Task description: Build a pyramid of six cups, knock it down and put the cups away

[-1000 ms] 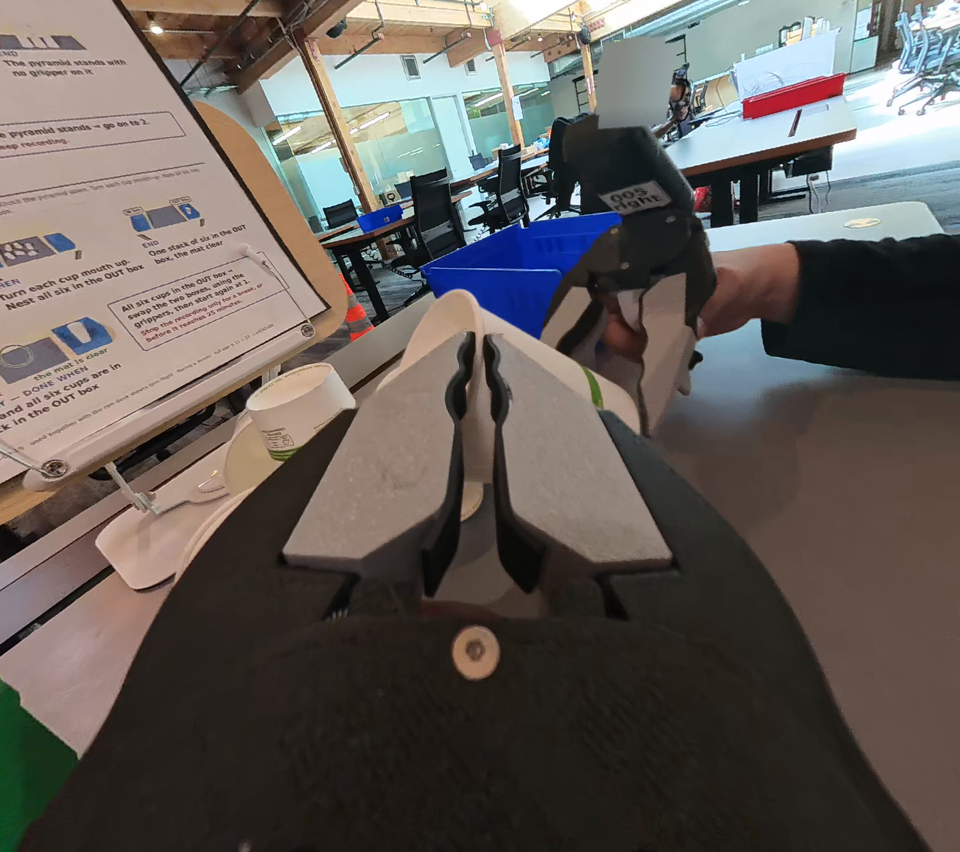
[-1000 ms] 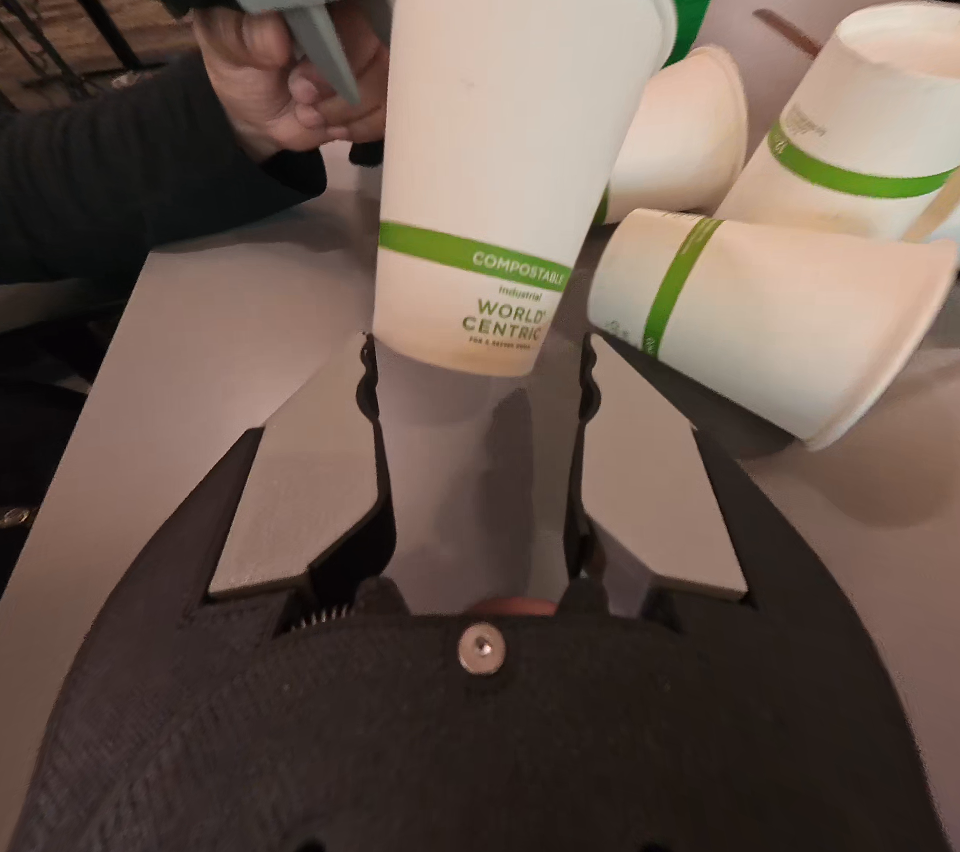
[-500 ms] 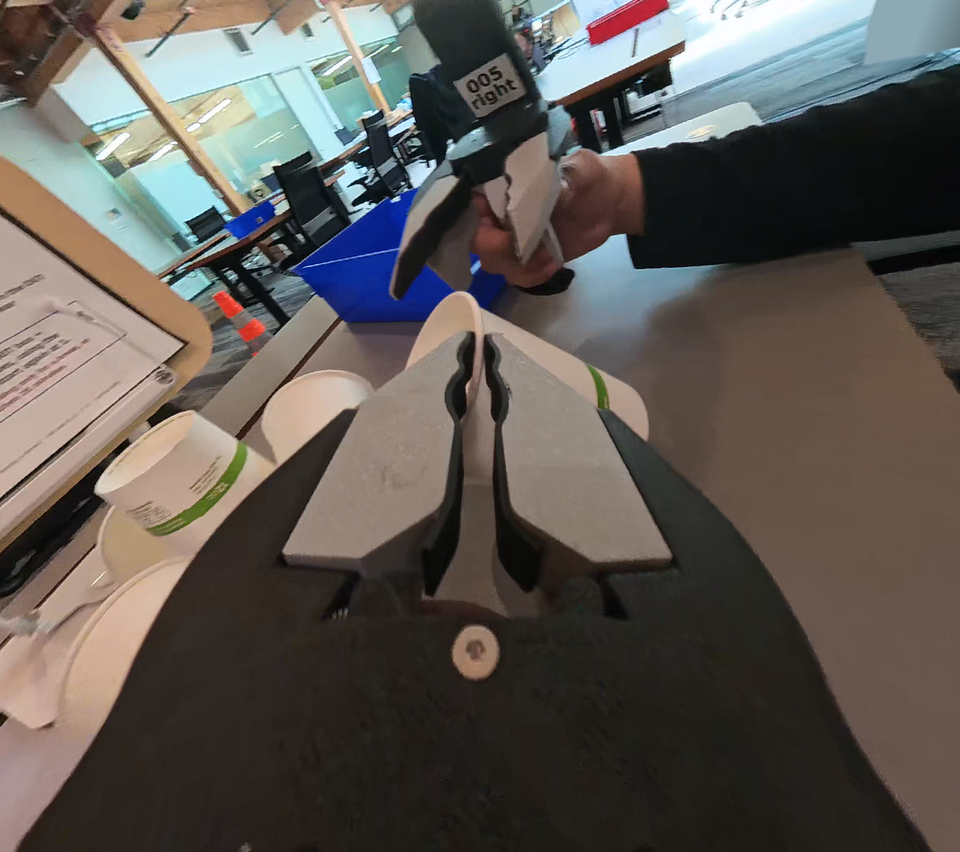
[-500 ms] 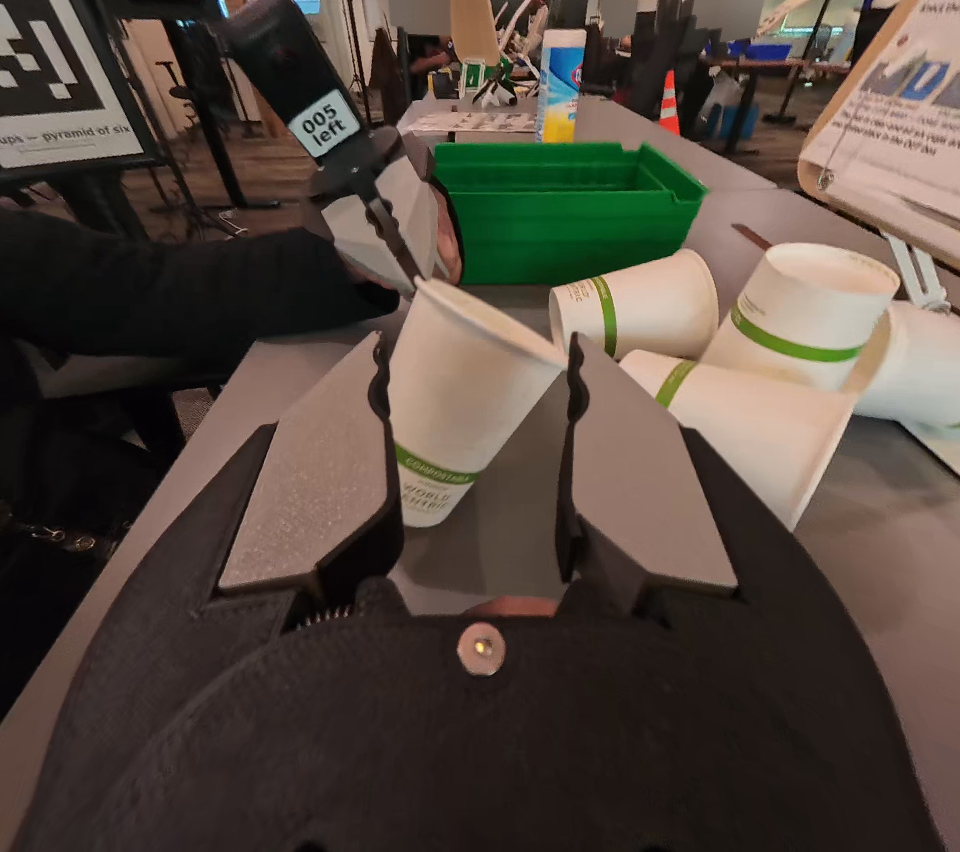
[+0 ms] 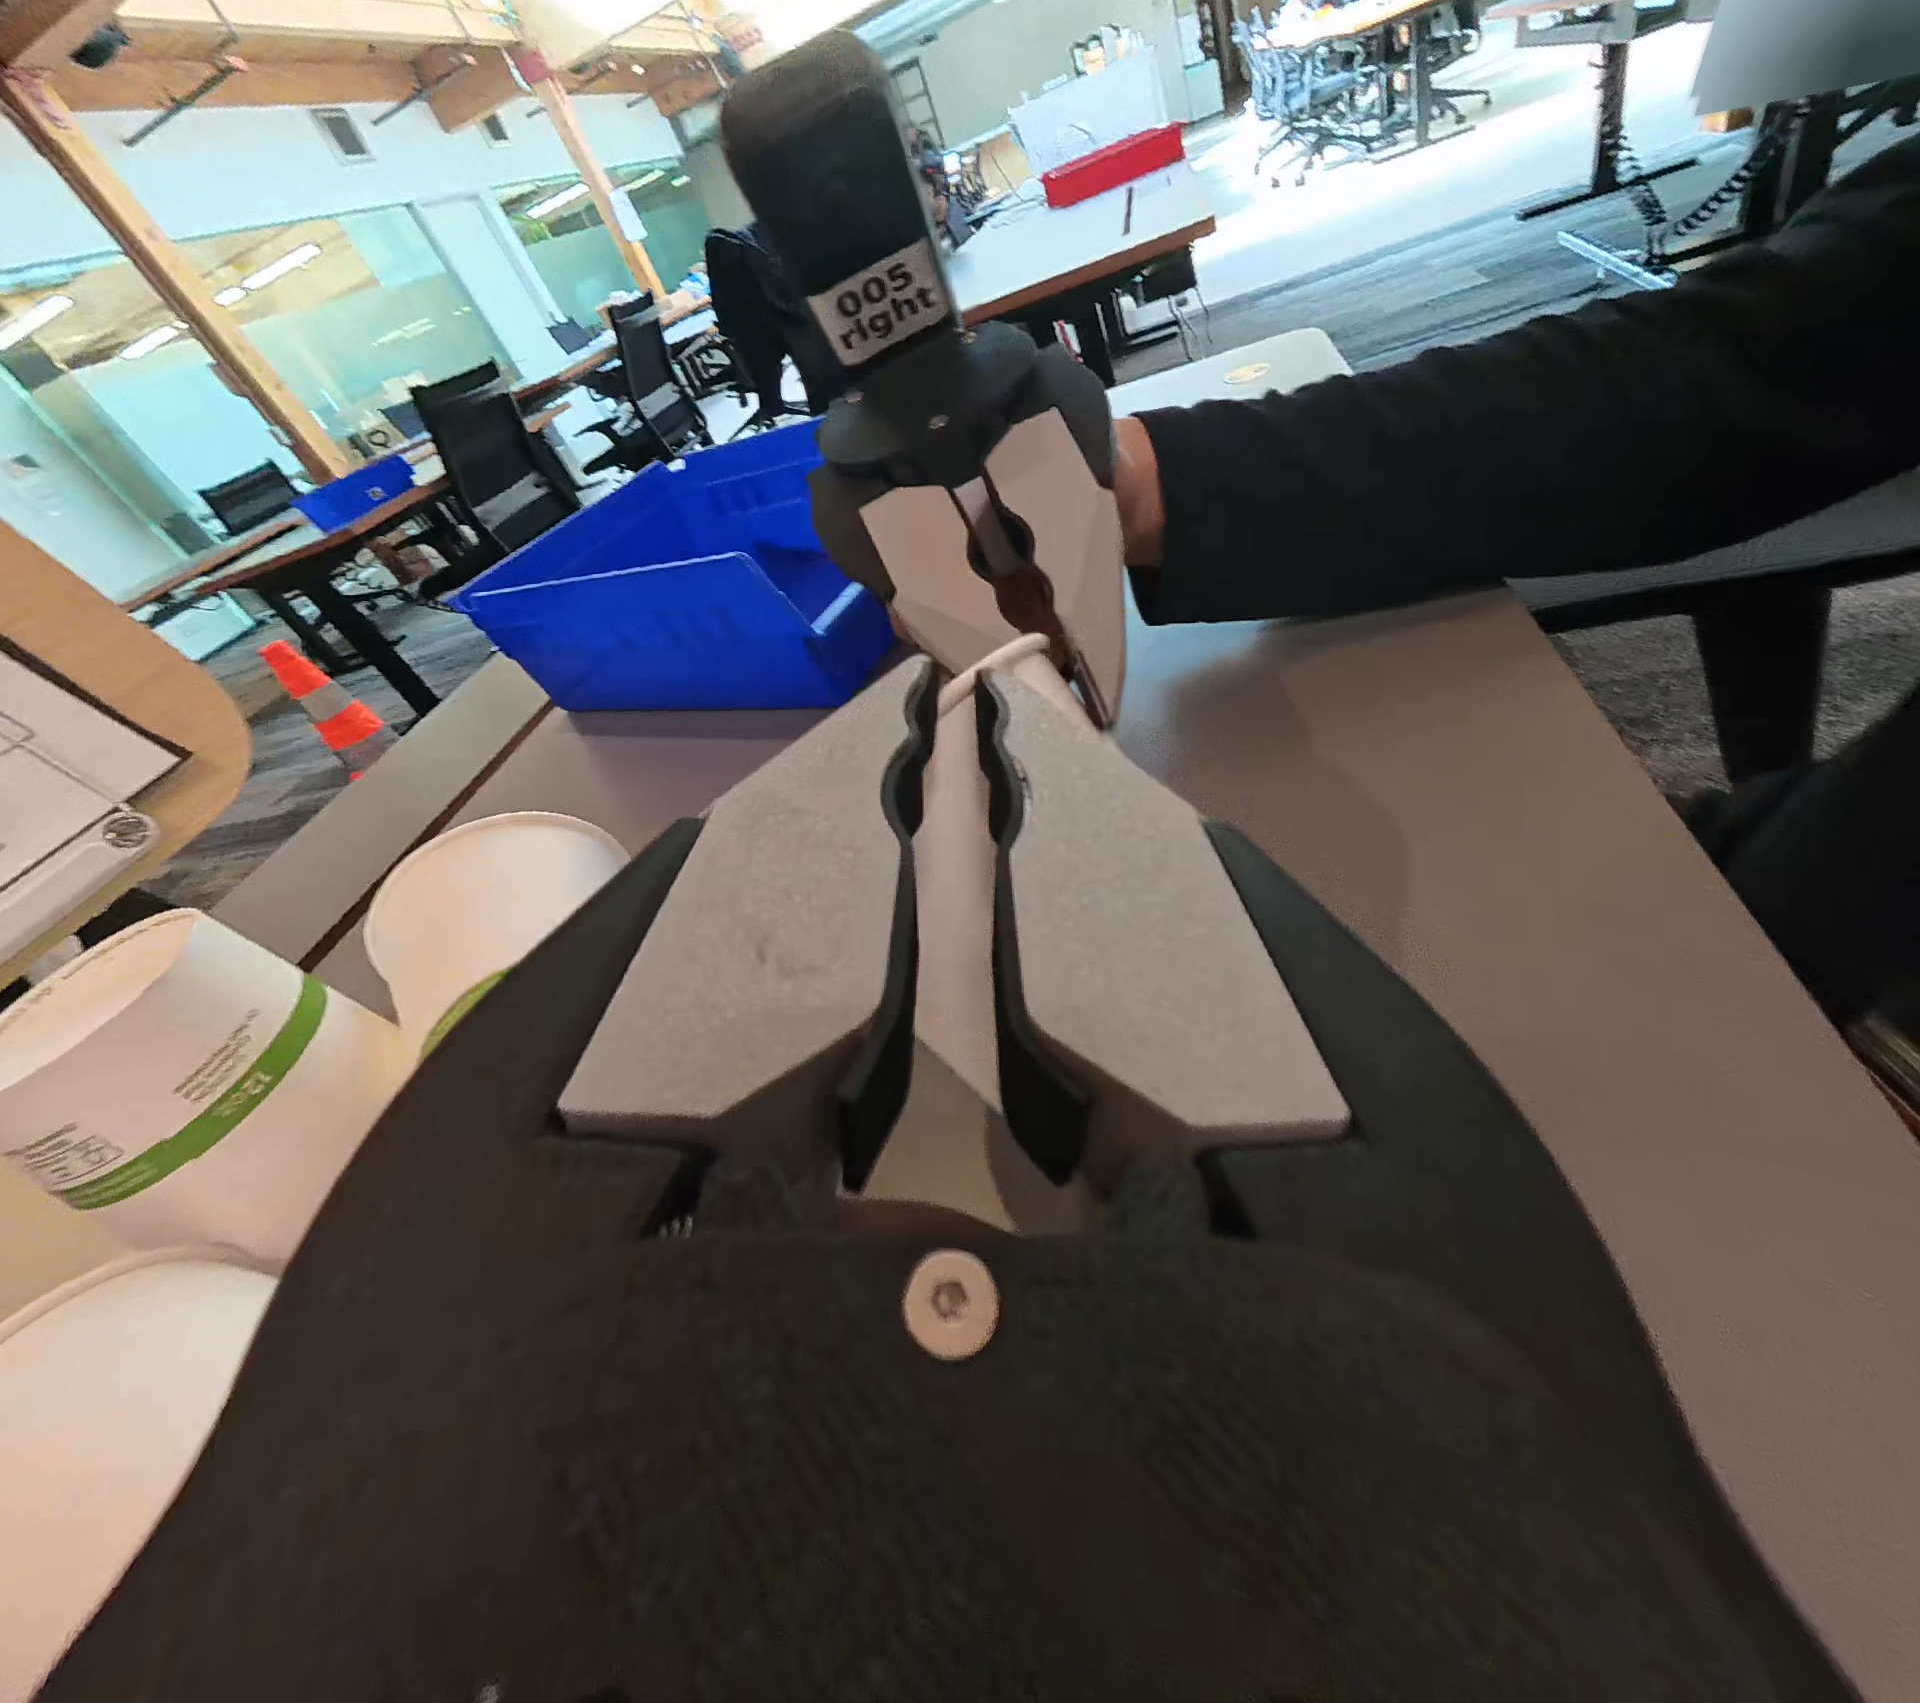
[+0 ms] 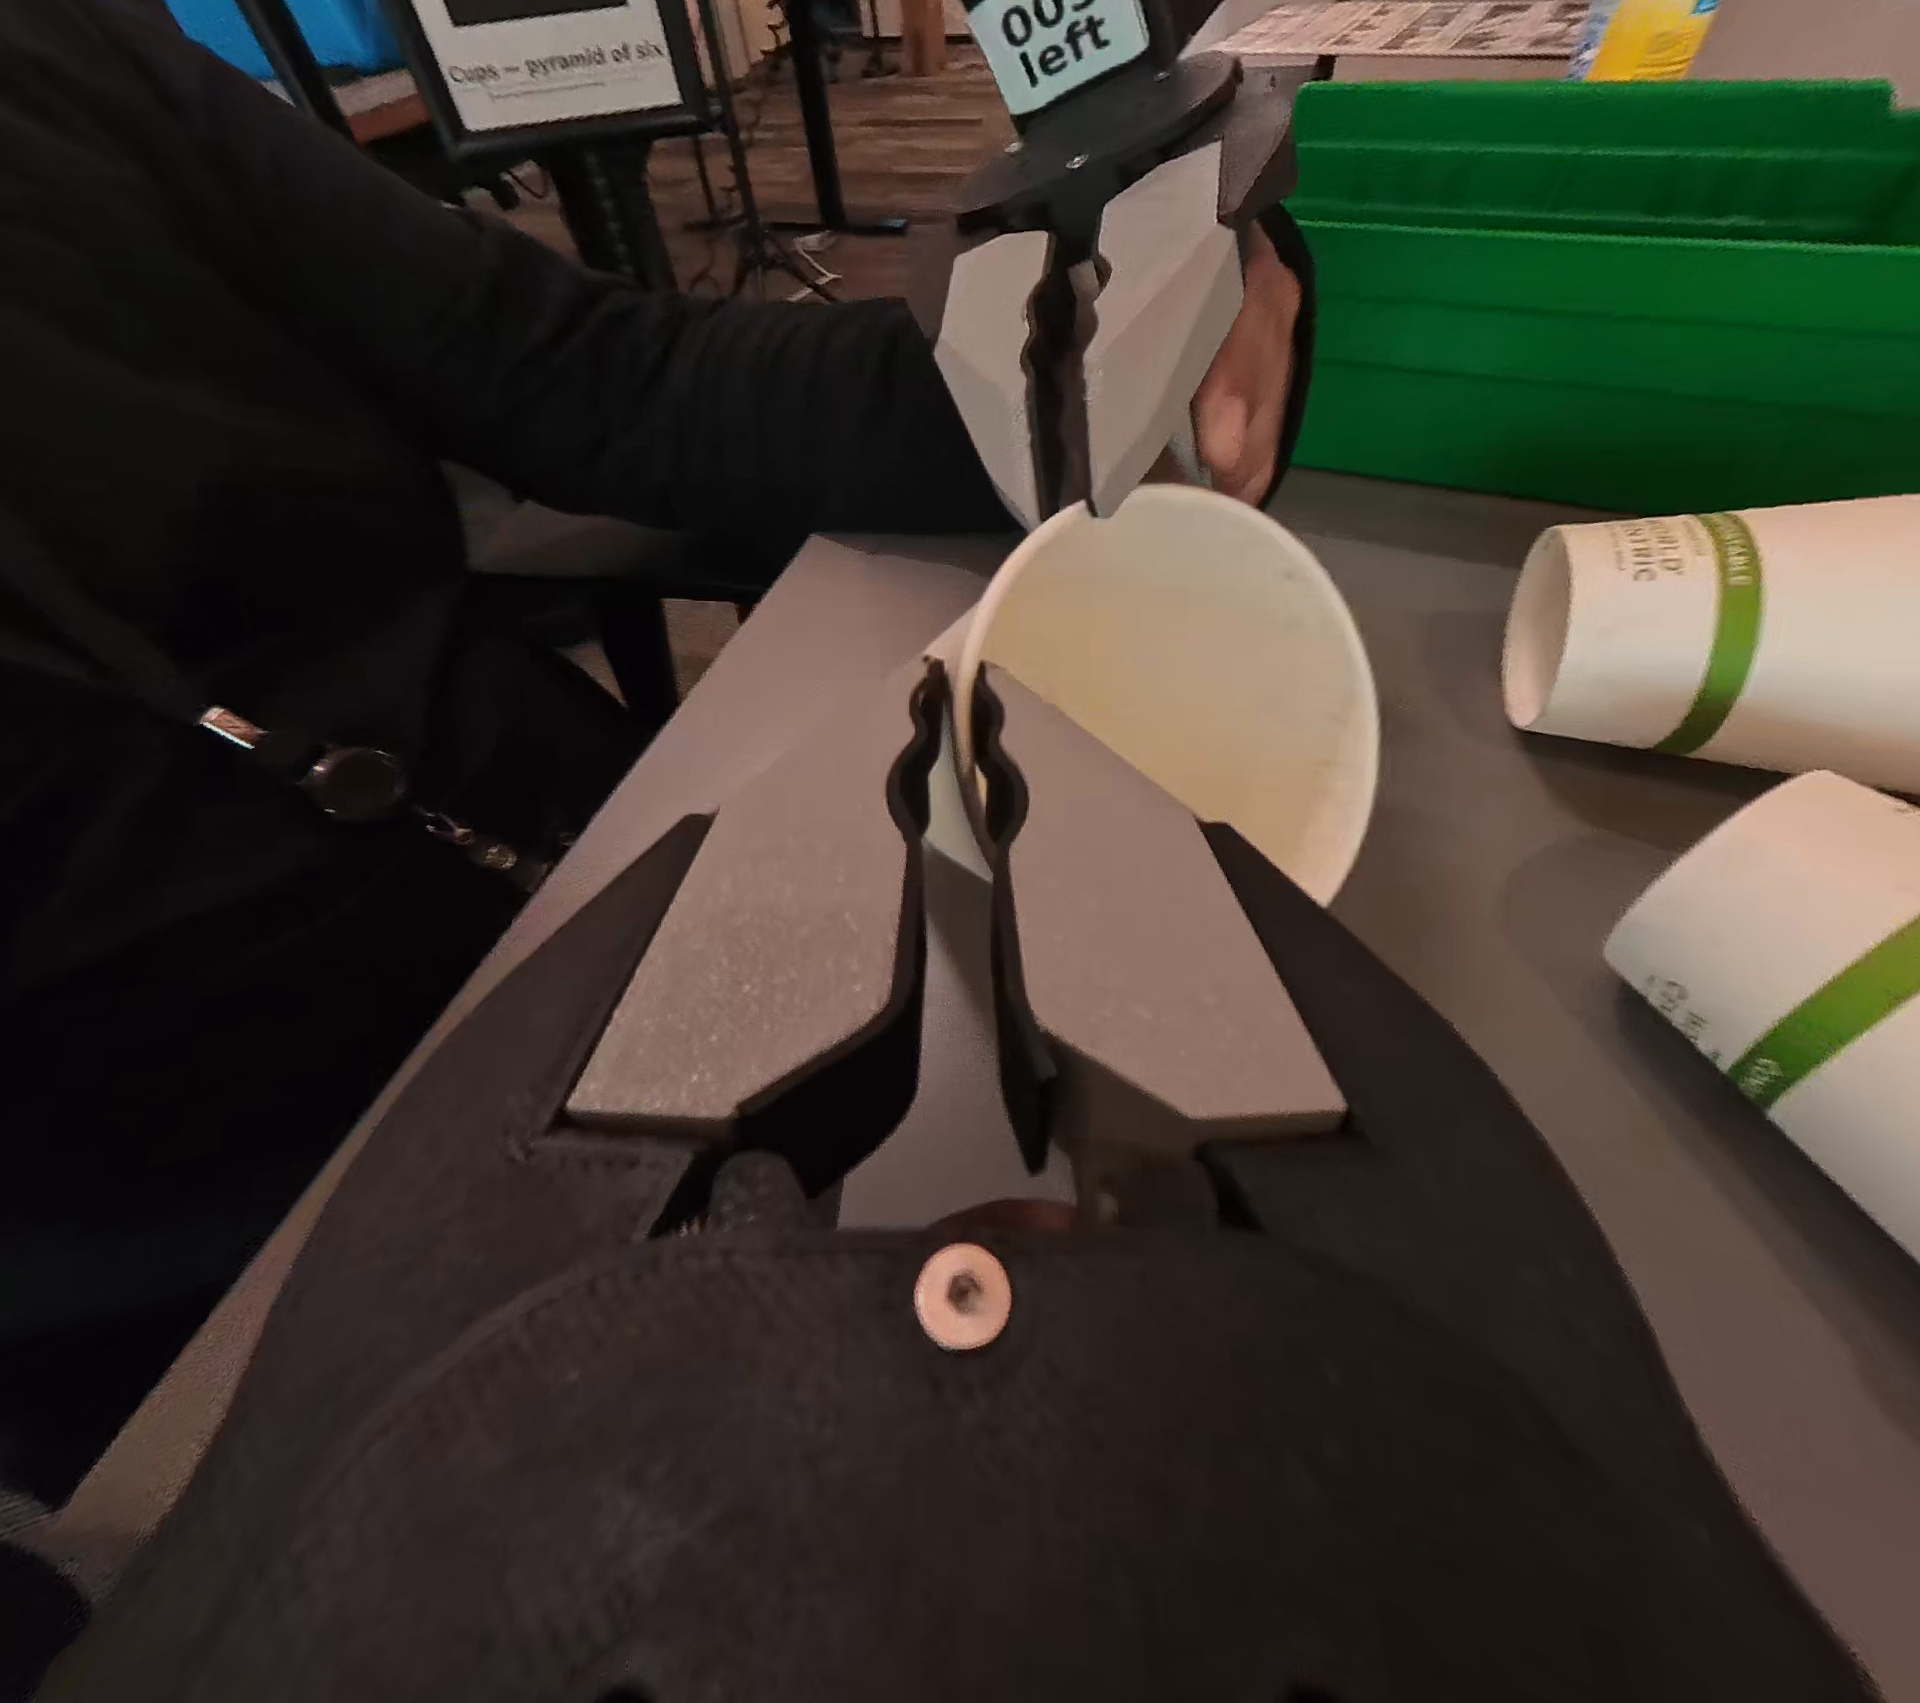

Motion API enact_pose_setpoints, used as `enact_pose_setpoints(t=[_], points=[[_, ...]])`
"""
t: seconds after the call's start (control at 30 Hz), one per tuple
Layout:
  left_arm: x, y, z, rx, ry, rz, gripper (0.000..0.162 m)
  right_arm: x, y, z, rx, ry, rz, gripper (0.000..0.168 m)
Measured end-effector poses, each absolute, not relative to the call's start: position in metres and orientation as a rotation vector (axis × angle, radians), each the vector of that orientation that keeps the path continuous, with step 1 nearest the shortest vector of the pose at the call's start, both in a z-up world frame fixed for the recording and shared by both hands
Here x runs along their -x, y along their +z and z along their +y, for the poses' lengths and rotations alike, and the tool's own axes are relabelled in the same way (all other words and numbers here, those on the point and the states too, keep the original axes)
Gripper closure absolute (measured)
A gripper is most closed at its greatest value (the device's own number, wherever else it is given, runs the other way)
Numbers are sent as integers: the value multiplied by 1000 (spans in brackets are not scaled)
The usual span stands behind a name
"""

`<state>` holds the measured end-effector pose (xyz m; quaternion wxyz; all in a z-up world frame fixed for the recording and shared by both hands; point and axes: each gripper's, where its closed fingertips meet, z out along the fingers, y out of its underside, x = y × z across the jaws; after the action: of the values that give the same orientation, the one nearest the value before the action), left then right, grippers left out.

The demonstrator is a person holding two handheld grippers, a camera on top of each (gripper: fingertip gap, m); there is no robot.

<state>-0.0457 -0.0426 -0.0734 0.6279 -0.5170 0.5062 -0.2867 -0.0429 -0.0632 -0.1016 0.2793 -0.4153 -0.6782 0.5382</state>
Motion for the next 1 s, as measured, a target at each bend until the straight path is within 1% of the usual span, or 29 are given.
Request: enact_pose_setpoints(t=[0.03,0.17,0.23,0.3,0.43,0.5,0.53,0.6,0.73,0.8,0.93,1.0], points=[[47,-70,-40,1176,-642,1136,158,44,-102,-61,1106,1408,-1820,168],[74,-41,-18,1144,-547,894,158,36,-80,-54,1031,1374,-1723,168],[97,-29,-3,1176,-555,739,160,30,-62,-36,1024,1316,-1607,168],[121,-28,18,1256,-537,593,160,25,-31,-8,1014,1182,-1402,168],[145,-44,44,1383,-475,447,159,-43,38,58,979,636,-911,168],[143,-53,49,1431,-458,458,159,-91,51,85,1043,306,-735,168],[141,-57,50,1446,-442,474,159,-113,47,99,1106,145,-689,168],[135,-64,51,1463,-400,517,159,-143,24,125,1270,-62,-683,168],[122,-78,51,1495,-333,606,159,-168,-51,168,1684,-80,-752,168],[120,-82,52,1508,-310,635,159,-178,-78,177,1815,-124,-763,168],[119,-81,51,1506,-318,634,159,-183,-95,185,1863,-165,-785,167],[121,-80,51,1507,-335,617,159,-185,-104,188,1892,-195,-797,163]])
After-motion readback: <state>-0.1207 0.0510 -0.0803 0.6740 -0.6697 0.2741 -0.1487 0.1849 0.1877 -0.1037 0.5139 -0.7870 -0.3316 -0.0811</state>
